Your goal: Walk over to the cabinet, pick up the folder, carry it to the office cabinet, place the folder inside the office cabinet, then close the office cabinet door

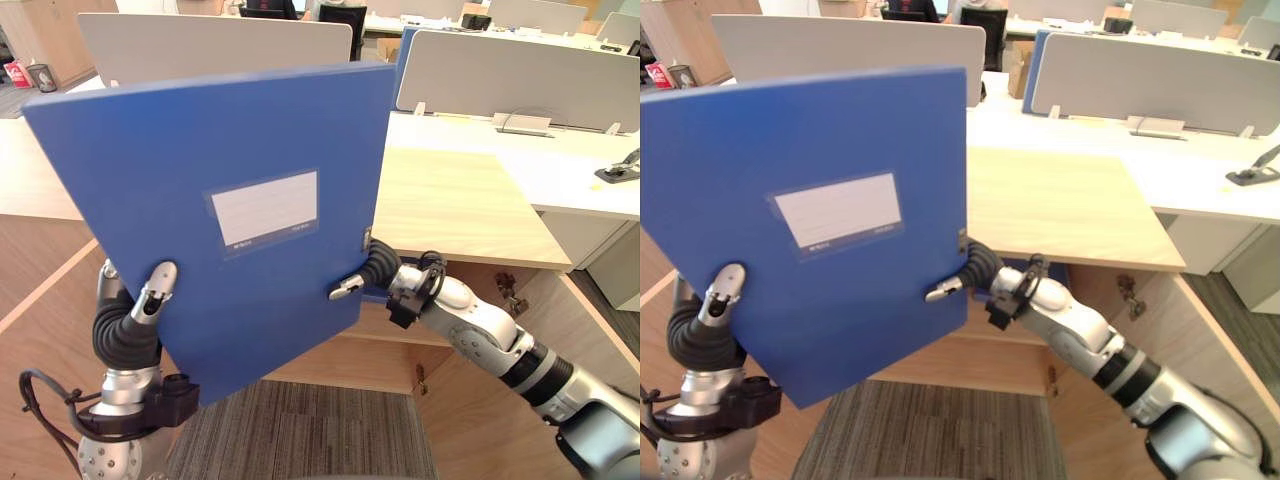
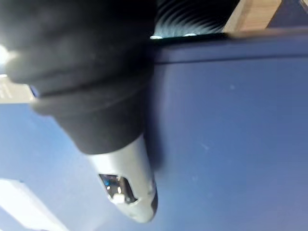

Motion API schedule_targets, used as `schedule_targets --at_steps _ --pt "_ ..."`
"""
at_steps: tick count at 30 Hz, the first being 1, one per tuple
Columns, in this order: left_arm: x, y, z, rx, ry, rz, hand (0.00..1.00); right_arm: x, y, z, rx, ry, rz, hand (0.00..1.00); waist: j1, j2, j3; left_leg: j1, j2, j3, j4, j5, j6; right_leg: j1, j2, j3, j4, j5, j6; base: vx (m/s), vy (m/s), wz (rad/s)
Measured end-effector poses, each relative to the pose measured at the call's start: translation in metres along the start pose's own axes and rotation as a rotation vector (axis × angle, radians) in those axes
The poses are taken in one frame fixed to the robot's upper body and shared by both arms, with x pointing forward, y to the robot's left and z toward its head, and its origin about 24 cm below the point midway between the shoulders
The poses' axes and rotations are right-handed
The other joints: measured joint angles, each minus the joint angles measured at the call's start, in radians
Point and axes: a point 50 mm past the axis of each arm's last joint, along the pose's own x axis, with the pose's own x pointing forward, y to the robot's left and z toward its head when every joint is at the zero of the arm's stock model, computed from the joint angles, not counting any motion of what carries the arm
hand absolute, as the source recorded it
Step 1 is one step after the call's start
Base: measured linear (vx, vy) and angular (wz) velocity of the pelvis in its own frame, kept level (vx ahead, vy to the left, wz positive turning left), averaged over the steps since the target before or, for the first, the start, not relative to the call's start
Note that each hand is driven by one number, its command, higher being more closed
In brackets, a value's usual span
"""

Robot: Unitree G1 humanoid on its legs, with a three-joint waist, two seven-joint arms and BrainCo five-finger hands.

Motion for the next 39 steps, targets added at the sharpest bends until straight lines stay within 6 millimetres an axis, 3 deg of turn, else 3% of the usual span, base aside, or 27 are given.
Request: schedule_targets --at_steps 8,9,15,22,25,29,32,35,39 --pt "-0.001 0.001 -0.004 -0.006 0.008 -0.005 1.00 0.001 -0.003 0.006 0.019 0.071 0.045 1.00 0.008 -0.004 -0.003 -0.014 0.002 -0.008 0.018 -0.003 -0.004 -0.003 -0.002 -0.005 0.003 0.000 0.000 -0.04 0.001 0.03" --pt "-0.001 0.001 -0.004 -0.008 0.007 -0.008 0.00 0.001 -0.003 0.007 0.025 0.069 0.046 1.00 0.010 -0.004 -0.003 -0.014 0.002 -0.008 0.019 -0.003 -0.004 -0.004 -0.002 -0.006 0.004 0.000 0.000 0.00 0.000 0.00" --pt "-0.007 -0.006 -0.013 -0.106 0.083 -0.068 0.00 -0.005 -0.011 0.014 -0.006 0.081 0.021 1.00 0.013 -0.003 -0.003 -0.019 0.003 -0.008 0.032 -0.008 -0.004 -0.004 -0.003 -0.006 0.006 0.000 0.000 -0.01 0.002 0.00" --pt "-0.030 0.001 -0.061 -0.383 0.350 -0.135 0.00 -0.018 -0.019 0.006 -0.105 0.153 -0.027 1.00 0.000 -0.003 -0.003 -0.020 0.003 -0.006 0.033 -0.010 -0.004 -0.006 -0.003 -0.004 0.009 0.000 0.000 -0.03 0.005 -0.01" --pt "-0.050 -0.001 -0.087 -0.478 0.505 -0.164 0.00 -0.028 -0.020 -0.006 -0.118 0.205 -0.050 1.00 -0.004 -0.003 -0.003 -0.023 0.003 -0.002 0.033 -0.011 -0.004 -0.011 -0.001 -0.001 0.009 0.000 0.000 -0.01 0.003 -0.02" --pt "-0.088 -0.003 -0.123 -0.497 0.758 -0.214 0.00 -0.039 -0.021 -0.017 -0.134 0.255 -0.068 1.00 -0.010 -0.002 -0.003 -0.034 0.004 0.008 0.035 -0.012 -0.005 -0.029 0.002 0.010 0.010 0.000 0.000 0.00 0.002 -0.08" --pt "-0.126 0.007 -0.156 -0.429 0.998 -0.189 0.00 -0.042 -0.026 -0.010 -0.168 0.205 -0.121 1.00 -0.010 -0.001 -0.003 -0.036 0.007 0.018 0.034 -0.013 -0.005 -0.038 0.005 0.019 0.010 0.000 0.000 -0.01 0.000 -0.10" --pt "-0.180 0.024 -0.187 -0.407 1.255 0.073 0.00 -0.033 -0.018 0.009 -0.182 0.001 -0.142 1.00 -0.025 -0.001 -0.002 -0.037 0.011 0.028 0.037 -0.021 -0.004 -0.041 0.006 0.029 0.009 0.000 -0.001 -0.01 0.013 -0.10" --pt "-0.225 0.033 -0.199 -0.395 1.397 0.367 0.00 -0.019 -0.007 0.024 -0.268 -0.177 -0.169 1.00 -0.030 0.000 -0.001 -0.047 0.018 0.035 0.066 -0.039 -0.002 -0.041 0.011 0.037 0.008 0.000 -0.001 -0.03 0.007 -0.07"
